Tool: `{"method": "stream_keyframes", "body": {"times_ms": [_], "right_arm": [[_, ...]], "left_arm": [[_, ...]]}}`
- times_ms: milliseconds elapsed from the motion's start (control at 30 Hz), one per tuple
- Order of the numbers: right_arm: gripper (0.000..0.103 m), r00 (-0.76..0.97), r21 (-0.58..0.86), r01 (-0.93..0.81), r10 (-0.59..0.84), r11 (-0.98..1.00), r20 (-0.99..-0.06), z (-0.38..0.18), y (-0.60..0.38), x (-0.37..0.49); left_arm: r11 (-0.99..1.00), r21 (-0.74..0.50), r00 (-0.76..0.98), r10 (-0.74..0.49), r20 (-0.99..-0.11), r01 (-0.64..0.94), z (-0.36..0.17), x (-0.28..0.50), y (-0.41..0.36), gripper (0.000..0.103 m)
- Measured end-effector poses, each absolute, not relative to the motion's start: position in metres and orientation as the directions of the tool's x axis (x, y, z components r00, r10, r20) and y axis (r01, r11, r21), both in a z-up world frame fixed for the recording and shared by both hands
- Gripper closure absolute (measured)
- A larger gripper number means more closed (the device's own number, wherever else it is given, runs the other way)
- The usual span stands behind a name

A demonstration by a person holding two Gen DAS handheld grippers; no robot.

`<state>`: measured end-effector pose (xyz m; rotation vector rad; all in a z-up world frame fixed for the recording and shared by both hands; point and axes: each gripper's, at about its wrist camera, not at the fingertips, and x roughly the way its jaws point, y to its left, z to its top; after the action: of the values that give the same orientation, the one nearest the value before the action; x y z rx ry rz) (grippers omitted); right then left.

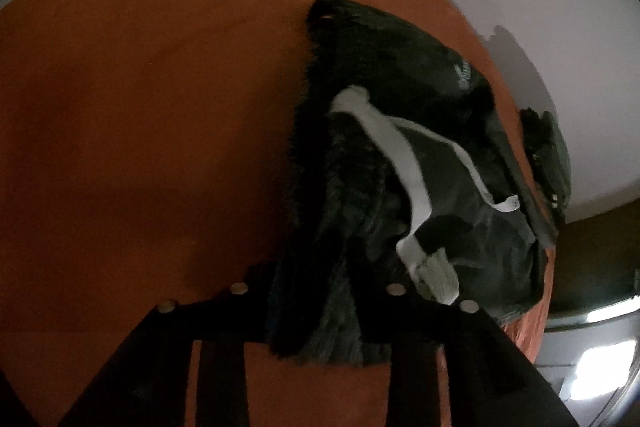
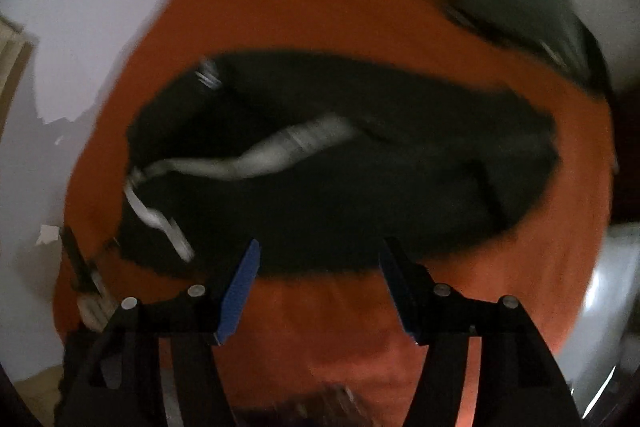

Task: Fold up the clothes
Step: 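Lay the black jacket flat on the bed with the left tool and release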

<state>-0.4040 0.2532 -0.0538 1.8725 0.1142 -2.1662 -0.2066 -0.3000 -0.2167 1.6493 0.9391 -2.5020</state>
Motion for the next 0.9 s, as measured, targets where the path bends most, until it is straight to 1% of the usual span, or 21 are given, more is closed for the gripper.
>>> {"method": "stream_keyframes", "body": {"times_ms": [67, 167, 233, 267, 300, 367, 433, 533, 600, 633, 733, 900], "right_arm": [[0.041, -0.128, 0.124, 0.171, -0.147, -0.977, -0.981, -0.046, 0.311, -0.363], [0.041, -0.171, 0.17, 0.061, -0.178, -0.984, -0.969, -0.033, 0.377, -0.313], [0.041, -0.213, 0.202, 0.015, -0.201, -0.979, -0.956, -0.025, 0.409, -0.283], [0.041, -0.235, 0.22, -0.005, -0.212, -0.976, -0.948, -0.021, 0.422, -0.267], [0.041, -0.258, 0.236, -0.012, -0.225, -0.972, -0.94, -0.019, 0.43, -0.258], [0.041, -0.303, 0.269, -0.025, -0.249, -0.963, -0.92, -0.014, 0.444, -0.239], [0.041, -0.349, 0.302, -0.035, -0.272, -0.953, -0.897, -0.01, 0.458, -0.219], [0.041, -0.408, 0.355, -0.052, -0.304, -0.934, -0.861, -0.01, 0.476, -0.195], [0.041, -0.443, 0.409, -0.063, -0.342, -0.91, -0.829, -0.007, 0.487, -0.182], [0.041, -0.446, 0.408, -0.074, -0.336, -0.91, -0.83, -0.01, 0.491, -0.185], [0.041, -0.455, 0.404, -0.107, -0.317, -0.908, -0.832, -0.02, 0.502, -0.195], [0.041, -0.468, 0.397, -0.161, -0.285, -0.903, -0.837, -0.036, 0.521, -0.212]], "left_arm": [[-0.823, -0.47, -0.455, 0.302, -0.838, 0.32, -0.199, -0.197, -0.299, 0.069], [-0.827, -0.474, -0.482, 0.295, -0.825, 0.304, -0.162, -0.187, -0.285, 0.069], [-0.826, -0.491, -0.5, 0.312, -0.808, 0.277, -0.127, -0.175, -0.277, 0.067], [-0.827, -0.498, -0.504, 0.323, -0.801, 0.262, -0.116, -0.173, -0.272, 0.064], [-0.828, -0.507, -0.508, 0.339, -0.792, 0.238, -0.1, -0.17, -0.266, 0.06], [-0.832, -0.52, -0.502, 0.372, -0.781, 0.193, -0.075, -0.162, -0.252, 0.056], [-0.839, -0.522, -0.484, 0.396, -0.781, 0.156, -0.054, -0.155, -0.237, 0.056], [-0.86, -0.495, -0.456, 0.392, -0.799, 0.128, -0.019, -0.132, -0.217, 0.056], [-0.871, -0.477, -0.501, 0.363, -0.786, 0.117, 0.002, -0.114, -0.208, 0.055], [-0.865, -0.489, -0.52, 0.368, -0.771, 0.112, 0.01, -0.102, -0.206, 0.054], [-0.834, -0.534, -0.543, 0.387, -0.745, 0.138, 0.008, -0.084, -0.2, 0.053], [-0.803, -0.55, -0.546, 0.362, -0.756, 0.23, -0.028, -0.097, -0.191, 0.053]]}}
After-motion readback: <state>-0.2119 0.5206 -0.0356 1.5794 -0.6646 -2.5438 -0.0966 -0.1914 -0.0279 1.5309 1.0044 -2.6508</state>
